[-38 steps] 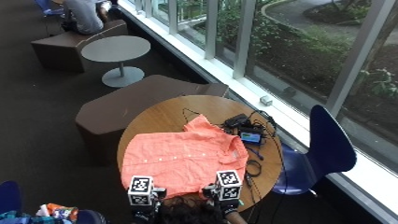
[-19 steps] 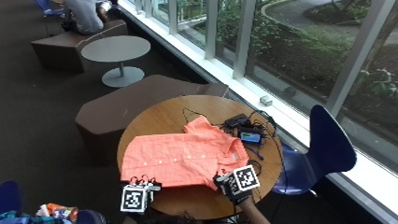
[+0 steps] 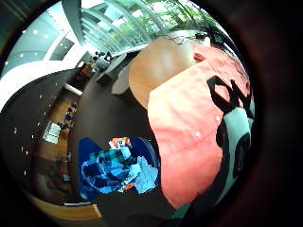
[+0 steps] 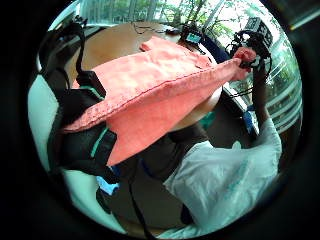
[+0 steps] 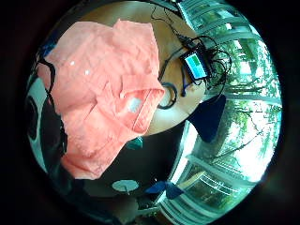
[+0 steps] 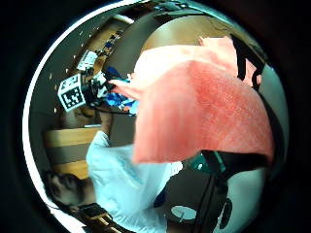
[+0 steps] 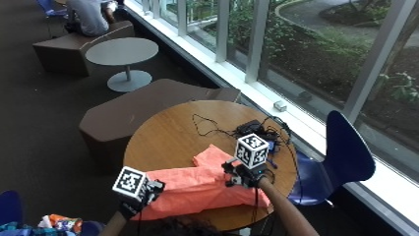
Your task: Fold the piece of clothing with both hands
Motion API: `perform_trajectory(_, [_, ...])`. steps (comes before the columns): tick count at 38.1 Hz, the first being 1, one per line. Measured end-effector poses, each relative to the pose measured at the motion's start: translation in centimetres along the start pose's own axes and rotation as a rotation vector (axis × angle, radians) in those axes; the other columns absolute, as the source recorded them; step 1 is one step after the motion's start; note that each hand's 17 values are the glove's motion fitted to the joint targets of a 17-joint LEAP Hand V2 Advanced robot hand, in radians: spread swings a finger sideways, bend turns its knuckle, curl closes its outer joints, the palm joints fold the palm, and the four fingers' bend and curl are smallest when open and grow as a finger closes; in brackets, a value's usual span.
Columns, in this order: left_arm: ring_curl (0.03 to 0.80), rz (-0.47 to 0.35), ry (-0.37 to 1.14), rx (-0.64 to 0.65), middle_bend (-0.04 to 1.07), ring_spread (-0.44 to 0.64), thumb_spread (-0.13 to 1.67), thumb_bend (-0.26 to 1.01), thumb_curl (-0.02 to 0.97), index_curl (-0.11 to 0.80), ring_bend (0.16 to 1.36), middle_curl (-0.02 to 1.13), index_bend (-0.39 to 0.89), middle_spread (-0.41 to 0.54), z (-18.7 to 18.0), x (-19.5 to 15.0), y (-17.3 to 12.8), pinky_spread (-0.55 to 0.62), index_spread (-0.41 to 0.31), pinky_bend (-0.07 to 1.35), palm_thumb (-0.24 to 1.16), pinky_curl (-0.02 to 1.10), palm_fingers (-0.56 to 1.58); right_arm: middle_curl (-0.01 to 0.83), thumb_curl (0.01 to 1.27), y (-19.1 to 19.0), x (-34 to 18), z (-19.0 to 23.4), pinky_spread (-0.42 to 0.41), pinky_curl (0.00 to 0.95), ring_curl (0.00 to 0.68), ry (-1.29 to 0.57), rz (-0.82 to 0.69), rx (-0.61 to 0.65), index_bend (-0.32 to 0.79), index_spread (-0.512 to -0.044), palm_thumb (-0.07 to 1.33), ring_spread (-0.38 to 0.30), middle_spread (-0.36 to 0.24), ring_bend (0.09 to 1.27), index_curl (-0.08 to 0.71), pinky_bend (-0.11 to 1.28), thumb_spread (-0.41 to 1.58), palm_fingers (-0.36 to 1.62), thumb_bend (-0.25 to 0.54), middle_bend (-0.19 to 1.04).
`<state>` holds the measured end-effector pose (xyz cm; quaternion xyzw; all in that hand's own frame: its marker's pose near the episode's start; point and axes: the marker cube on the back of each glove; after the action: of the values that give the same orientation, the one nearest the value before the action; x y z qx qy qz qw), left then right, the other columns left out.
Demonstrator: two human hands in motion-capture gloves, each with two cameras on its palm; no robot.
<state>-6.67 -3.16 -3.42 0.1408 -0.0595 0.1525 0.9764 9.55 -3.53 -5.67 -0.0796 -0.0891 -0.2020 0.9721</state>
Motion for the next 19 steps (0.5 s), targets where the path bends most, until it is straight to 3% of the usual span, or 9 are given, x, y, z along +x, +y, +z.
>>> perform_trajectory(4, [0.484,-0.038,0.111,-0.163,0.65,-0.41,1.2,0.0,0.302,0.393,0.87,0.54,0.15,-0.411,4.1,-1.0,-4.4,-0.38,-0.346,0.61,0.57,0.45,1.44,0.499,0.35,-7.5,3.3,-0.2,-0.347,0.389,0.459,-0.042,0.073,0.015,0.12,-0.312,0.84,-0.252,-0.251,0.84,0.334,0.56,1.07,1.47,0.016,0.56])
perform_trajectory(11, [0.5,-0.071,0.122,-0.343,0.72,-0.4,1.18,-0.02,0.3,0.415,0.91,0.56,0.19,-0.402,10.5,-2.2,-9.3,-0.39,-0.354,0.66,0.55,0.48,1.42,0.535,0.32,-17.0,7.0,2.2,-0.314,0.424,0.49,0.029,0.163,-0.031,0.19,-0.298,0.68,-0.219,-0.223,0.89,0.362,0.62,1.05,1.48,-0.061,0.66])
perform_trajectory(19, [0.511,-0.068,0.103,-0.46,0.76,-0.39,1.17,-0.02,0.301,0.442,0.94,0.57,0.2,-0.398,17.0,-2.4,-11.0,-0.39,-0.359,0.68,0.54,0.5,1.4,0.554,0.32,-21.1,7.1,4.0,-0.295,0.451,0.511,0.067,0.134,-0.057,0.21,-0.293,0.6,-0.201,-0.201,0.92,0.402,0.66,1.04,1.45,-0.041,0.71])
